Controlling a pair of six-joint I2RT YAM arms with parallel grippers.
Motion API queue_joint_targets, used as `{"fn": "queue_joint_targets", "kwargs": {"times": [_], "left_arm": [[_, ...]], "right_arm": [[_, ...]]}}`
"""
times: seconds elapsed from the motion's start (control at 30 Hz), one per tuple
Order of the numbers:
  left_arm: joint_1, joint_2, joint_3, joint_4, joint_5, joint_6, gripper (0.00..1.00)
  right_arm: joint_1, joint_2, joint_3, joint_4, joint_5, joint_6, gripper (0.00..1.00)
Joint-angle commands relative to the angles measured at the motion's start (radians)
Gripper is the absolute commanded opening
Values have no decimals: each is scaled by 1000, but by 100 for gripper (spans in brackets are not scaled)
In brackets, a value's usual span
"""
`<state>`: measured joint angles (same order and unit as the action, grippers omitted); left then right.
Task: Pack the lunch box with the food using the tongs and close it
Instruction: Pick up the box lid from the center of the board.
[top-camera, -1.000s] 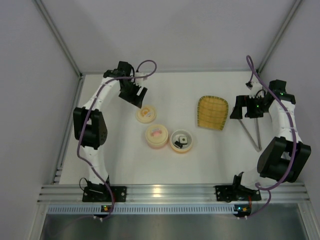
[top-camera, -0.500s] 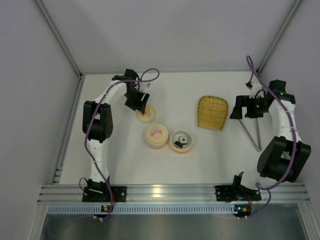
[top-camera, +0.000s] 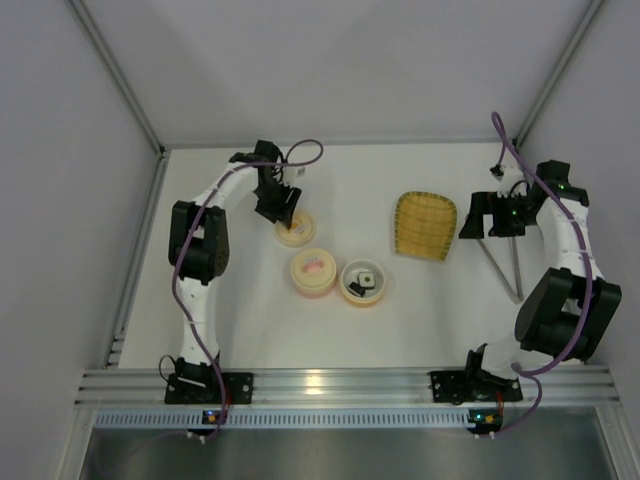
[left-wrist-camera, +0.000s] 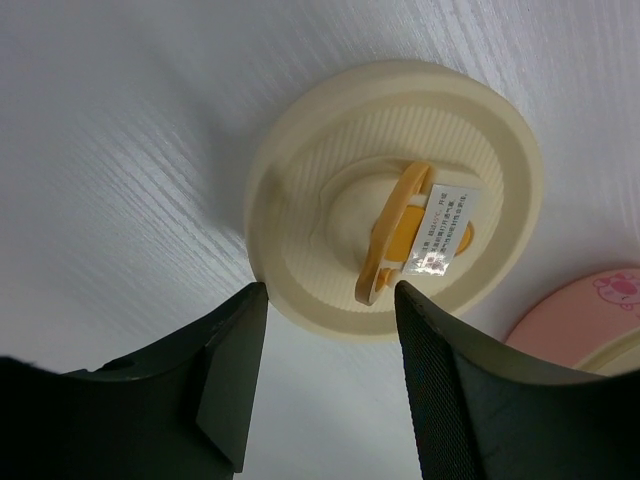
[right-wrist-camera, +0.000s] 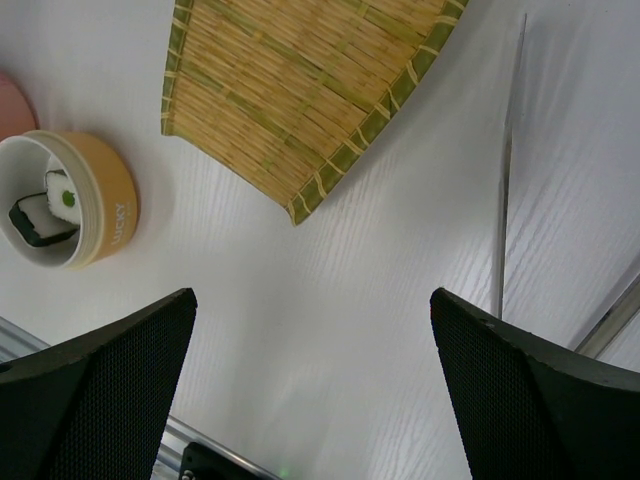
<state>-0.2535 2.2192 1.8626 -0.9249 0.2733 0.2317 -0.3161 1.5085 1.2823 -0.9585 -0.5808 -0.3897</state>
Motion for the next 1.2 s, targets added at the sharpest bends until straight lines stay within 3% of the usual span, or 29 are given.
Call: {"fn": "queue_joint_targets", "kwargs": {"times": [0.0, 0.5, 0.73, 0.97, 1.17], "left_arm": [[-23, -49, -11, 67, -40, -17, 59], [-79, -95, -39, 109, -121, -23, 59], [-96, -84, -40, 94, -88, -17, 59], [-112, -70, -60, 103, -72, -22, 51], [-122, -58, -68, 107, -85, -22, 38]], "right_arm": [[11, -1, 3, 18, -21, -8, 100], [11, 4, -3, 24, -19, -11, 99], [11, 7, -3, 26, -21, -9, 100], [11, 7, -1, 23, -16, -12, 99], [12, 7, -6, 24, -16, -14, 99]]}}
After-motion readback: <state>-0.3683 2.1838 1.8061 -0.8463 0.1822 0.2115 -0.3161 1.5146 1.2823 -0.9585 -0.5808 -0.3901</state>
